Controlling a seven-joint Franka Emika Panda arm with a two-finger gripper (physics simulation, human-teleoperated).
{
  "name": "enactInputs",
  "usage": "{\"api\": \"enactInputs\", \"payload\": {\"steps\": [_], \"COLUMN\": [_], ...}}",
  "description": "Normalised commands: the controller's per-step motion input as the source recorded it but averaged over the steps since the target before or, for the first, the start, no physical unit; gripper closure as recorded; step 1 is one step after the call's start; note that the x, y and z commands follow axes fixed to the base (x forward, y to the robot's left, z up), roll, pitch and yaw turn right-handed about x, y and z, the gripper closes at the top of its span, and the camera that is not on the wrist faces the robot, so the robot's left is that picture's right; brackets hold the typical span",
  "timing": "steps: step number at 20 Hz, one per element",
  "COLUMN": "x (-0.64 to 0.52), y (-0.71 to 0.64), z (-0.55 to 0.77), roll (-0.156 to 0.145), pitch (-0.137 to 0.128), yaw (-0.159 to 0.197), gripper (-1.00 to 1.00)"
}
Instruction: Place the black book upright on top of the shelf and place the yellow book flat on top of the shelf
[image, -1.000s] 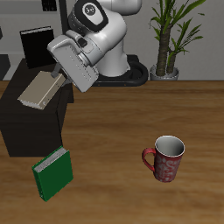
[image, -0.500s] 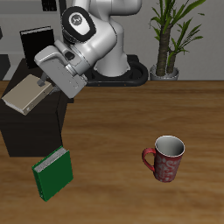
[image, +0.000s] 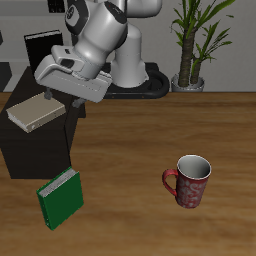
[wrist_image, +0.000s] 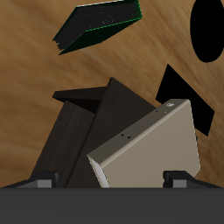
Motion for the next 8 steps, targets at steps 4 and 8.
{"api": "enactInputs", "payload": {"steps": [4, 8], "x": [0.04, -0.01], "y": [0.05, 0.06], "z": [-0.02, 0.03], "roll": [0.091, 0.040], "pitch": [0.011, -0.010], "yaw": [-0.058, -0.024], "gripper": [-1.00, -1.00]}}
